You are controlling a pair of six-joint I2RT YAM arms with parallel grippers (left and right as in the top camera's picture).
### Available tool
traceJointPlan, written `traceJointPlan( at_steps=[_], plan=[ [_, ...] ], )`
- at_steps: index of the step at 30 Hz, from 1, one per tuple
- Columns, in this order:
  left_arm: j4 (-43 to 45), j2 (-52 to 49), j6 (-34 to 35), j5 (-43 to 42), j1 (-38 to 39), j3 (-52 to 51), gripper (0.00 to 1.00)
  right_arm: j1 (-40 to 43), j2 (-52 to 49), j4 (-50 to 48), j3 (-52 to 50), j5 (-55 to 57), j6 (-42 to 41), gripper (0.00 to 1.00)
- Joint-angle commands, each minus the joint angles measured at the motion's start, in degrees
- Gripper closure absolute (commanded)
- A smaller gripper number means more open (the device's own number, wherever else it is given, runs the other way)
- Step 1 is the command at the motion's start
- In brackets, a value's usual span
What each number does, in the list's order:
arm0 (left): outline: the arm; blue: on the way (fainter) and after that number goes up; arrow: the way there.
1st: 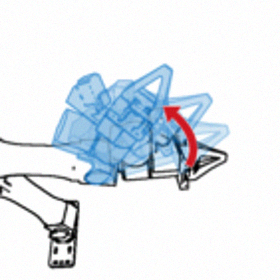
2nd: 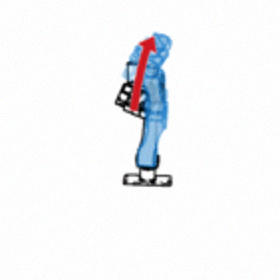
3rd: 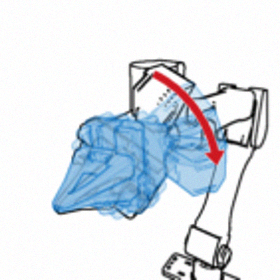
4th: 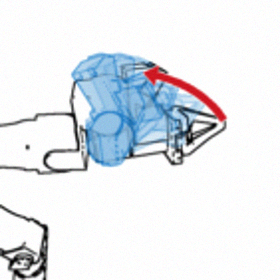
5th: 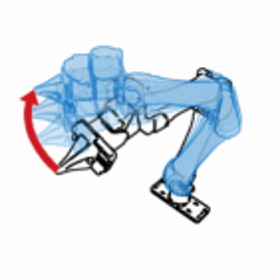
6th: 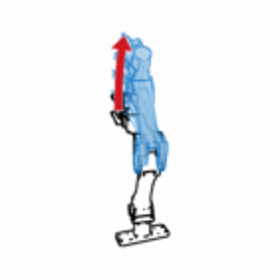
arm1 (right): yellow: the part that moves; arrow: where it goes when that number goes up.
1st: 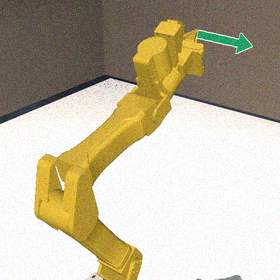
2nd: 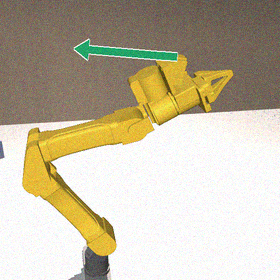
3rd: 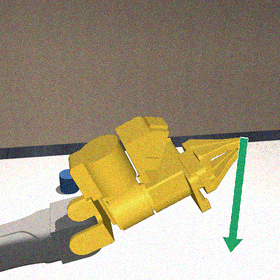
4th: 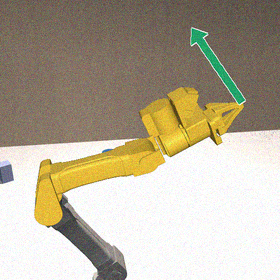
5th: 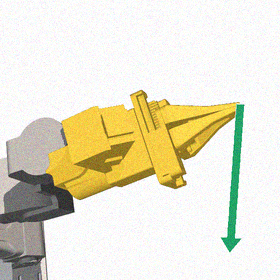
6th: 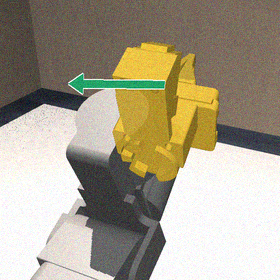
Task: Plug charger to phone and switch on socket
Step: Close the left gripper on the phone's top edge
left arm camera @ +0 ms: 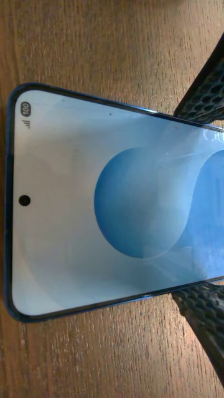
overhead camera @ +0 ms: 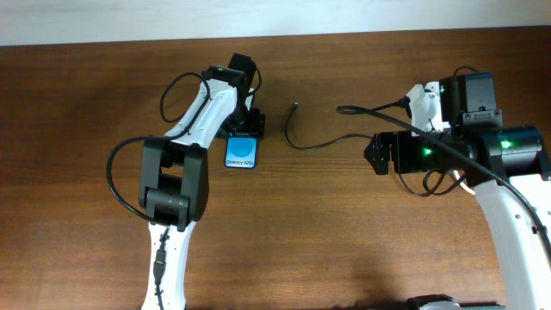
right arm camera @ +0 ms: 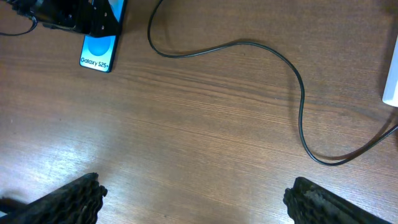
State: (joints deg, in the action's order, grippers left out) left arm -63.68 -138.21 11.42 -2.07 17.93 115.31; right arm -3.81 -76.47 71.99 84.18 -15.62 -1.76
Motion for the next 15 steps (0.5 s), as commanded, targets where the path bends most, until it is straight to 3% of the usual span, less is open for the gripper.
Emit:
traceJointPlan(
  at_steps=[1,15],
  plan=[
    [-0.4,-1.6,-0.8,-1.1,0.2,1.2,0.25,-0.3,-0.2,0.0,0.8,-0.7,-0.5,0.02],
    [-12.1,-1.6,-0.7,-1.1,0.2,18.0,0.28,-0.3,-0.2,0.0,0.8,-0.7,-0.5,0.02]
  ],
)
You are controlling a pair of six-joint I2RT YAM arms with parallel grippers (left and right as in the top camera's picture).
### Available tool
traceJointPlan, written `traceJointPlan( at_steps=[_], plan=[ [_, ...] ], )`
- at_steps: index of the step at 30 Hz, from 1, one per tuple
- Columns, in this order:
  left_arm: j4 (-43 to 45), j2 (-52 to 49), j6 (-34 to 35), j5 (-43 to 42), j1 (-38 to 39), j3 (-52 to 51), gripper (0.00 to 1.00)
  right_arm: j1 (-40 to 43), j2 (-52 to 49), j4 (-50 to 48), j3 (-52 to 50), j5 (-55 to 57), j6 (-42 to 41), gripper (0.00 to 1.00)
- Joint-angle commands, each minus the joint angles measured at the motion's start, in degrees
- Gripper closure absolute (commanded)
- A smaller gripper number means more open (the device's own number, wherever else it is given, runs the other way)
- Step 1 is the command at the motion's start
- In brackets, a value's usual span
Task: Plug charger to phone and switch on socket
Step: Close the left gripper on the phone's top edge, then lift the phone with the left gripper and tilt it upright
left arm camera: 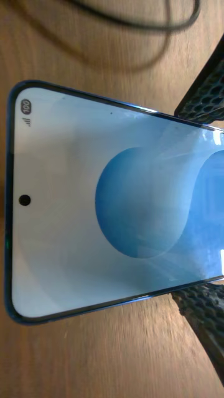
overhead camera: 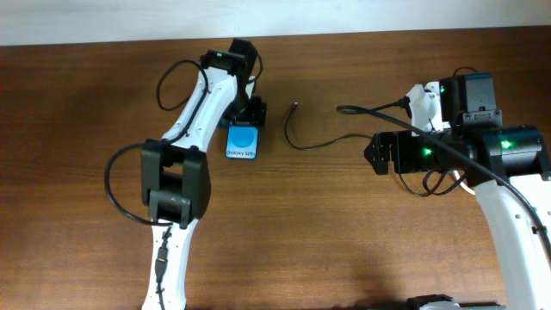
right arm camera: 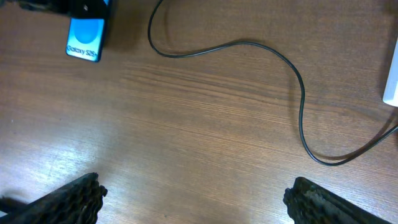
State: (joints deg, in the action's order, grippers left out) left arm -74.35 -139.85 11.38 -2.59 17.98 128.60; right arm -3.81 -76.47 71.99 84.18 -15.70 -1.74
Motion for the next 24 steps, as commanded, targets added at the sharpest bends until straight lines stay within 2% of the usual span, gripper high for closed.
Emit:
traceJointPlan(
  at_steps=[1,6,8,9,14,16,20,24],
  plan=[
    [-2.1,0.0,-0.7,-0.6,0.1,6.1,0.31,-0.3,-0.2,0.0,0.8,-0.7,-0.5,0.02],
    [-5.0,0.0,-0.7,-0.6,0.1,11.5,0.42,-0.3,-0.2,0.0,0.8,-2.0,-0.5,0.02],
    [-6.4,0.0,-0.4,-0.7,0.1,13.5,0.56,-0.3,-0.2,0.0,0.8,-2.0,-0.5,0.02],
    [-7.0,0.0,0.4,-0.7,0.0,14.3,0.66,-0.3,-0.2,0.0,0.8,-2.0,-0.7,0.01],
    [-8.5,0.0,1.5,-3.8,-0.7,16.2,0.88,-0.3,-0.2,-0.7,0.8,-2.2,-3.9,0.02],
    [-8.9,0.0,2.4,-5.6,-1.2,16.2,1.00,-0.3,-0.2,-1.1,0.8,-2.4,-5.1,0.02],
    [-10.7,0.0,11.6,-5.8,-2.5,16.2,1.00,-0.3,-0.2,-1.7,0.8,-3.2,-6.3,0.02],
    [-11.8,0.0,13.7,-11.8,-4.0,16.2,1.00,-0.3,-0.2,-2.4,0.8,-3.7,-8.0,0.02]
  ],
)
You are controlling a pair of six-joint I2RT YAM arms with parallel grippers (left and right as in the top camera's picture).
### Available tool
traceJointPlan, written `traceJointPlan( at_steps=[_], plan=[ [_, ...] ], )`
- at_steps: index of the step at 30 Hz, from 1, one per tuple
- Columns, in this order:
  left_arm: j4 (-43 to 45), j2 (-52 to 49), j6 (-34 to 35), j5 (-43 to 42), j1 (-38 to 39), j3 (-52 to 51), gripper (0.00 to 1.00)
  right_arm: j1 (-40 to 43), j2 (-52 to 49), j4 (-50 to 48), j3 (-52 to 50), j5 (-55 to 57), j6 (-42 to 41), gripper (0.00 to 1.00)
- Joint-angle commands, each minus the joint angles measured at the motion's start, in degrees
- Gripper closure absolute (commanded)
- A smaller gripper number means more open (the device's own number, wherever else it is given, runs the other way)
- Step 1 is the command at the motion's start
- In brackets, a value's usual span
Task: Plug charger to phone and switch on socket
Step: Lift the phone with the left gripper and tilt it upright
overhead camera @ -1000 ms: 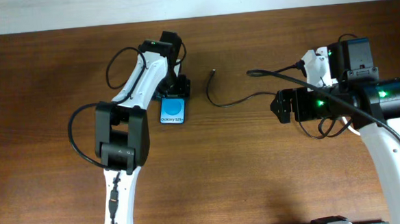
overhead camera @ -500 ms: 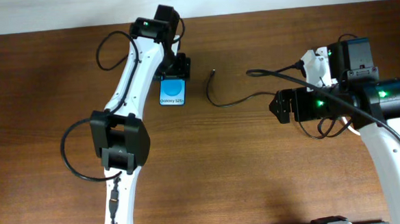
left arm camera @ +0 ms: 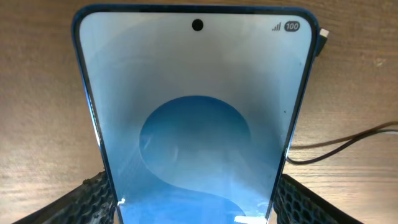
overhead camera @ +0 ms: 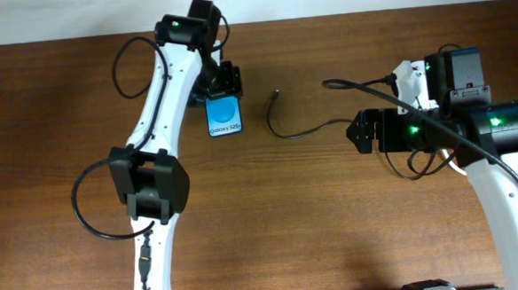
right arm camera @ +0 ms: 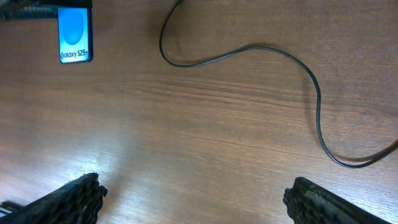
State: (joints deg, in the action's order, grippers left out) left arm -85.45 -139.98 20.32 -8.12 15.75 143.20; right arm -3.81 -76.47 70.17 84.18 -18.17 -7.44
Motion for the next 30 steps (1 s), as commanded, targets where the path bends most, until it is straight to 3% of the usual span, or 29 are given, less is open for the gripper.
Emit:
traceJointPlan(
  at_steps=[1,3,6,10,20,30],
  plan=[
    [-1.0,0.2,4.7,-9.1,-2.2,1.6,1.00,-0.3,-0.2,-0.8,0.8,-1.2,-2.8,0.02],
    [-2.1,0.2,6.7,-13.4,-3.1,1.6,1.00,-0.3,-0.2,-1.3,0.8,-1.2,-4.3,0.02],
    [-5.5,0.2,17.4,-16.4,-4.9,1.6,1.00,-0.3,-0.2,-2.4,0.8,-1.2,-7.5,0.02],
    [-10.9,0.2,23.8,-21.1,-7.0,1.6,1.00,-0.3,-0.2,-3.9,0.8,-1.2,-11.1,0.02],
    [-11.3,0.2,23.8,-42.4,-7.8,1.6,1.00,-0.3,-0.2,-5.0,0.7,-1.1,-12.6,0.02],
    [-11.3,0.2,23.8,-58.6,-7.6,1.6,1.00,-0.3,-0.2,-4.8,0.7,-1.2,-12.6,0.02]
  ],
)
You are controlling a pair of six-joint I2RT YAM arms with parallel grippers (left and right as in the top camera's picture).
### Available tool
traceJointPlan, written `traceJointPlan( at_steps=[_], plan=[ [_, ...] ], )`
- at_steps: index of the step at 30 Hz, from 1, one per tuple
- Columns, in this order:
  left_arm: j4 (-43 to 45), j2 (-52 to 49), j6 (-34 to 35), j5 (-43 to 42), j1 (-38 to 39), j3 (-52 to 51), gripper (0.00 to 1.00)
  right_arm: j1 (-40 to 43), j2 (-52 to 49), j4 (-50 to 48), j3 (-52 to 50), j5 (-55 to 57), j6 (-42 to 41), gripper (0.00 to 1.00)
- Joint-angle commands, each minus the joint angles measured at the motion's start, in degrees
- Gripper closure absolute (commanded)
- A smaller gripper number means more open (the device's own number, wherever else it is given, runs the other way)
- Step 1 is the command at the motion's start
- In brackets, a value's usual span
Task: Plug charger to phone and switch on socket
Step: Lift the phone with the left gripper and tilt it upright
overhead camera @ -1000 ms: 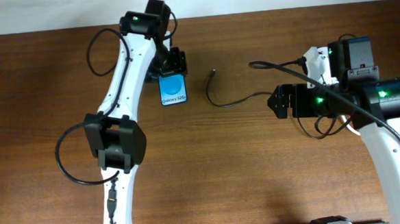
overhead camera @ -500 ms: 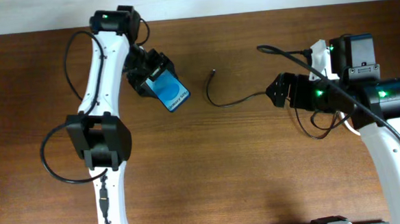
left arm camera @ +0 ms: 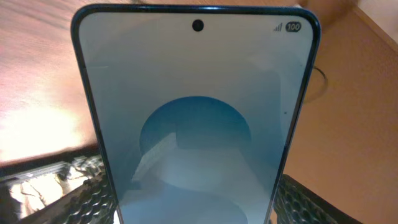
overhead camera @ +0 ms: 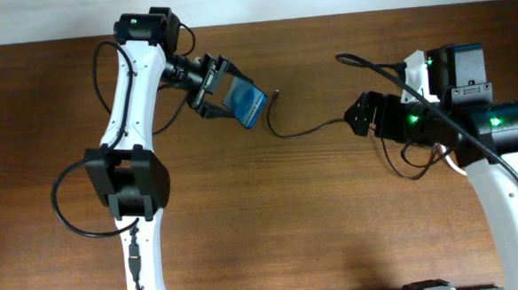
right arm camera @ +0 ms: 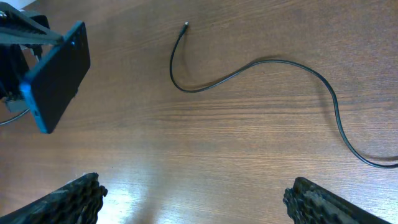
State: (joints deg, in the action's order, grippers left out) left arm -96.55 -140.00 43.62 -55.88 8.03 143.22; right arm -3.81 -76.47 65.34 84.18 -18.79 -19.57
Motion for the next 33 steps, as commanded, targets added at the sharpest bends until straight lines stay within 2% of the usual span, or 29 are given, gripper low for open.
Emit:
traceJointPlan(
  at_steps=[1,4,12,18,23,27,31,33],
  plan=[
    [-0.2,0.2,0.6,-12.4,0.1,1.6,1.00,-0.3,-0.2,0.0,0.7,-0.5,-0.5,0.02],
    [-0.2,0.2,0.6,-15.4,0.1,1.6,1.00,-0.3,-0.2,0.0,0.7,-0.5,-0.5,0.02],
    [-0.2,0.2,4.8,-15.3,0.1,1.6,1.00,-0.3,-0.2,0.2,0.7,-0.5,-0.5,0.02],
    [-0.2,0.2,4.8,-14.8,0.1,1.6,1.00,-0.3,-0.3,0.2,0.7,-0.5,-0.5,0.02],
    [-0.2,0.2,4.8,-10.6,0.5,1.6,1.00,-0.4,-2.2,0.0,0.7,-0.6,-3.5,0.02],
    [-0.2,0.2,5.6,-2.4,1.9,1.6,1.00,-0.4,-5.1,-2.1,0.7,-5.2,-3.7,0.01],
    [-0.2,0.2,13.0,6.9,3.6,1.6,1.00,-2.5,-7.7,-7.1,0.7,-9.8,-3.7,0.05],
    [-0.2,0.2,15.9,7.9,4.6,1.6,1.00,-4.9,-8.3,-9.9,0.7,-9.7,-3.7,0.06]
  ],
)
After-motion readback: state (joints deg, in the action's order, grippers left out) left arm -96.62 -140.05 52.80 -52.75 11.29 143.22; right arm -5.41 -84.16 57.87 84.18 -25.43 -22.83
